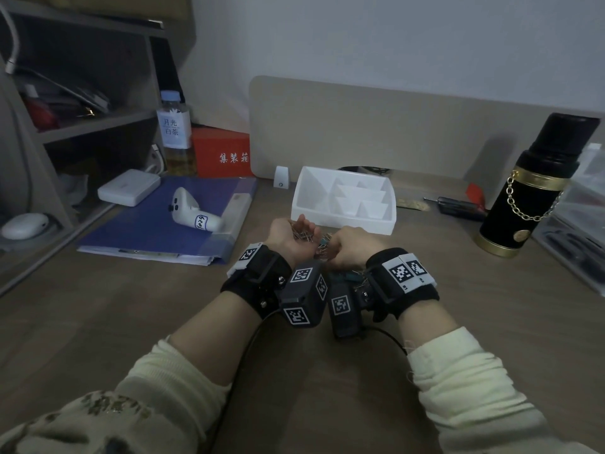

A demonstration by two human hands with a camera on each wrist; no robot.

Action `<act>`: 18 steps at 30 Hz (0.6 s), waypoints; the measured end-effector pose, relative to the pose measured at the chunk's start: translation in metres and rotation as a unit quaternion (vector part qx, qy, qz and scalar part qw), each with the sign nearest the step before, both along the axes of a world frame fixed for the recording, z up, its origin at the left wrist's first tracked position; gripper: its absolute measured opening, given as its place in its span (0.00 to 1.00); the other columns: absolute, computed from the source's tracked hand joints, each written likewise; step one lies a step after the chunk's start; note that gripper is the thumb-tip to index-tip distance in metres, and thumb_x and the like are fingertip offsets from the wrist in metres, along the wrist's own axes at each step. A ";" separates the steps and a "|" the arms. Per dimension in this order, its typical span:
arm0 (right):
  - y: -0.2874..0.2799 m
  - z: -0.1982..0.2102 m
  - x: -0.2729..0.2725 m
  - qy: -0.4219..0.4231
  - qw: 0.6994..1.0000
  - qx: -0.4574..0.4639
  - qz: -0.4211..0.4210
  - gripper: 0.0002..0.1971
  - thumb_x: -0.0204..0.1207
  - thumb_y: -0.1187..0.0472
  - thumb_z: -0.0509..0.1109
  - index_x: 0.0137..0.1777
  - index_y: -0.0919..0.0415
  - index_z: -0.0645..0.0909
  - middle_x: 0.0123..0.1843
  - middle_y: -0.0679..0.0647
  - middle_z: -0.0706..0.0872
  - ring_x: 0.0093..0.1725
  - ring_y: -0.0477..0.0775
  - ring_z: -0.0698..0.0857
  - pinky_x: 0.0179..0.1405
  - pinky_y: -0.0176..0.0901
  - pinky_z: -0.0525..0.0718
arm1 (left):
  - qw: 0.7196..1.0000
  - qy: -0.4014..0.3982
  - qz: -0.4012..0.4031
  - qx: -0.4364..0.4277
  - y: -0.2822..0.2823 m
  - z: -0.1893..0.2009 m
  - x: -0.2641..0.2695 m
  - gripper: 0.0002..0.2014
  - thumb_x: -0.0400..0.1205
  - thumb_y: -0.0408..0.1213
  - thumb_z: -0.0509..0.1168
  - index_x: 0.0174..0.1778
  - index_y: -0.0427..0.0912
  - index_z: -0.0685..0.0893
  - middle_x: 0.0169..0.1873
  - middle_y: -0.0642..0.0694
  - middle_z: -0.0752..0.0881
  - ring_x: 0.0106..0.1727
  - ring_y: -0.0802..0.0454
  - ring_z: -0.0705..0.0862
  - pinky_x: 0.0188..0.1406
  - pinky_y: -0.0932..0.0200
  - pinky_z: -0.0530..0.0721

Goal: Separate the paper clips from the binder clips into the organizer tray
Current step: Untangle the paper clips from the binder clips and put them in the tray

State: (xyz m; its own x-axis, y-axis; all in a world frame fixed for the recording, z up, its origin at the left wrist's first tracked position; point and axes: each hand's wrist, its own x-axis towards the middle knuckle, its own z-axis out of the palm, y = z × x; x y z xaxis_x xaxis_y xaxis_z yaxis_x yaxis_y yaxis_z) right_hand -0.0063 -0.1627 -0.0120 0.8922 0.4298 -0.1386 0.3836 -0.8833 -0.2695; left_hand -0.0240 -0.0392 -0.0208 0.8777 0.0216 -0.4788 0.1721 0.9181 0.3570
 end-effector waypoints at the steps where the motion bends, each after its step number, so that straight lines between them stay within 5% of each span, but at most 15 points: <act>1: 0.000 -0.001 0.001 -0.004 1.000 0.001 -0.004 0.06 0.72 0.62 0.74 0.48 0.60 0.88 0.51 0.56 0.89 0.47 0.53 0.84 0.40 0.40 0.78 | 1.000 0.003 -0.004 -0.001 0.000 0.000 0.000 0.20 0.86 0.35 0.46 0.32 0.37 0.76 0.31 0.46 0.75 0.31 0.52 0.73 0.31 0.61 0.76; 8: -0.004 0.005 0.000 -0.012 0.999 0.027 -0.027 0.05 0.70 0.69 0.68 0.40 0.64 0.86 0.40 0.56 0.86 0.43 0.54 0.83 0.29 0.35 0.75 | 1.000 0.009 -0.027 -0.011 -0.001 0.002 -0.005 0.19 0.86 0.35 0.46 0.34 0.35 0.76 0.36 0.42 0.77 0.36 0.50 0.77 0.38 0.60 0.81; 12: -0.010 0.013 0.001 -0.033 0.997 0.049 -0.051 0.04 0.70 0.67 0.70 0.40 0.61 0.87 0.45 0.57 0.89 0.47 0.56 0.87 0.39 0.42 0.82 | 1.000 0.008 -0.024 -0.009 -0.001 0.001 -0.004 0.18 0.86 0.35 0.46 0.35 0.34 0.76 0.37 0.41 0.77 0.36 0.50 0.78 0.38 0.60 0.81; 18: -0.017 0.022 0.001 -0.059 0.991 0.091 -0.081 0.07 0.70 0.68 0.70 0.34 0.56 0.84 0.46 0.57 0.87 0.46 0.58 0.85 0.35 0.39 0.79 | 1.000 0.011 -0.017 -0.016 -0.001 0.000 -0.003 0.19 0.87 0.37 0.46 0.36 0.34 0.77 0.40 0.42 0.78 0.37 0.50 0.78 0.40 0.60 0.82</act>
State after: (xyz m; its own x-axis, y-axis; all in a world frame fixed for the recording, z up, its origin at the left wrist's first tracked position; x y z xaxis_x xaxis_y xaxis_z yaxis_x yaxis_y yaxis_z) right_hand -0.0057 -0.1796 0.0097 0.9572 0.2870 0.0375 0.2783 -0.8772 -0.3913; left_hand -0.0267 -0.0407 -0.0212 0.8667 -0.0244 -0.4982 0.2117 0.9224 0.3231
